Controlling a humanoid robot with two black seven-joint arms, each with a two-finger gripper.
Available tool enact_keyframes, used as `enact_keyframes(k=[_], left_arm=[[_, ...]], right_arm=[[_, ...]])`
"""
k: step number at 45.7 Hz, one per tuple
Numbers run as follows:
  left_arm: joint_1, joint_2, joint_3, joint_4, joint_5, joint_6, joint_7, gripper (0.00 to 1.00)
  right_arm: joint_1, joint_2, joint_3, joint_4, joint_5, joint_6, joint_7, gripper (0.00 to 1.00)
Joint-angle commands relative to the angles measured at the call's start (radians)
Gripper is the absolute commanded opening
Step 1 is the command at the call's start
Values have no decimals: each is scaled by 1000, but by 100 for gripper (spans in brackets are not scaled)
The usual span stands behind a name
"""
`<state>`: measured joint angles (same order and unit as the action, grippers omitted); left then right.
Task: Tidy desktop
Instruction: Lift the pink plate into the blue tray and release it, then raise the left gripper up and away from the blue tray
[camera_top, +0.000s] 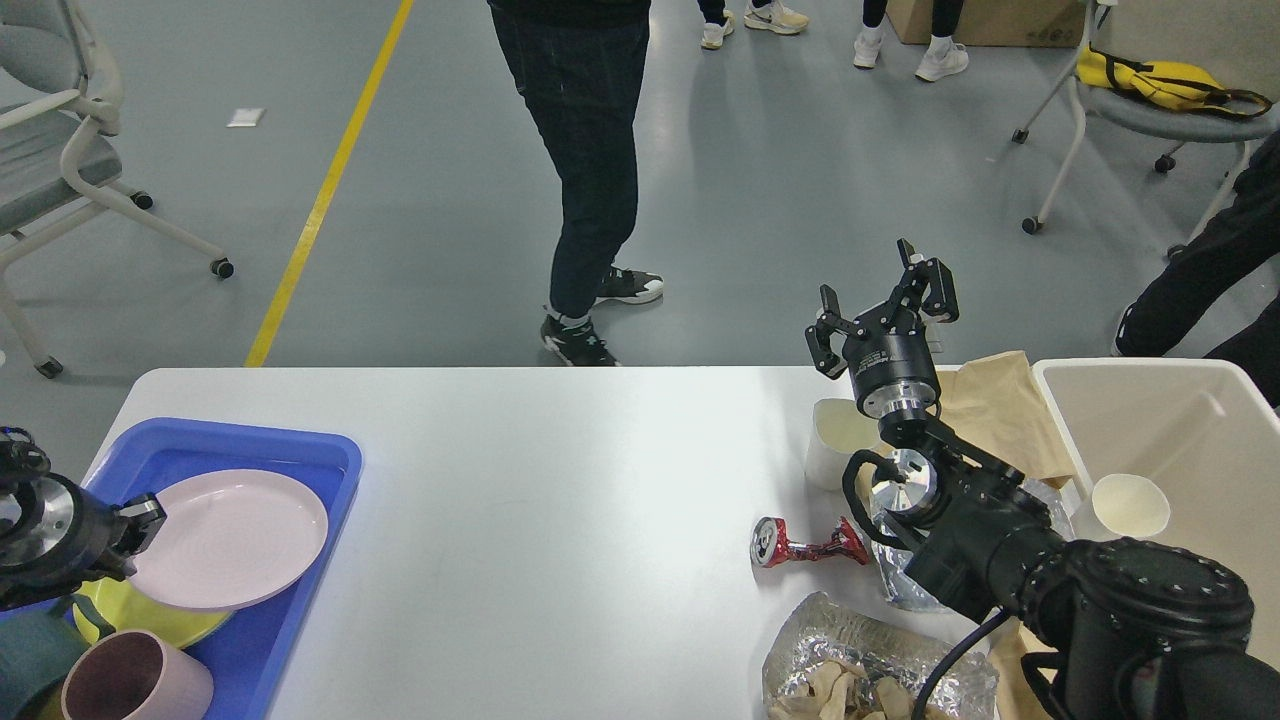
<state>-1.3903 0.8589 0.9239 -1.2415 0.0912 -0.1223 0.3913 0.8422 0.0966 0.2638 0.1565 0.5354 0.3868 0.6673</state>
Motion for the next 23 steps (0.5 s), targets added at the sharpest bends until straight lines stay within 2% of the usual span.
enact_keyframes(k=[1, 7, 18, 20, 23], left_arm=[[86, 0, 1, 39, -1, 58, -34, 0], [131, -1, 1, 62, -2, 70, -46, 1], [132, 6, 0, 97, -11, 70, -46, 2], [132, 5, 0, 108, -16, 70, -46, 3], [134, 3, 0, 129, -19, 70, -43, 10]], right_arm=[[0, 0, 0, 0, 0, 0, 0, 100], [0, 0, 0, 0, 0, 0, 0, 100], [0, 0, 0, 0, 0, 0, 0, 100], [0, 0, 0, 0, 0, 0, 0, 100], [0, 0, 0, 0, 0, 0, 0, 100]])
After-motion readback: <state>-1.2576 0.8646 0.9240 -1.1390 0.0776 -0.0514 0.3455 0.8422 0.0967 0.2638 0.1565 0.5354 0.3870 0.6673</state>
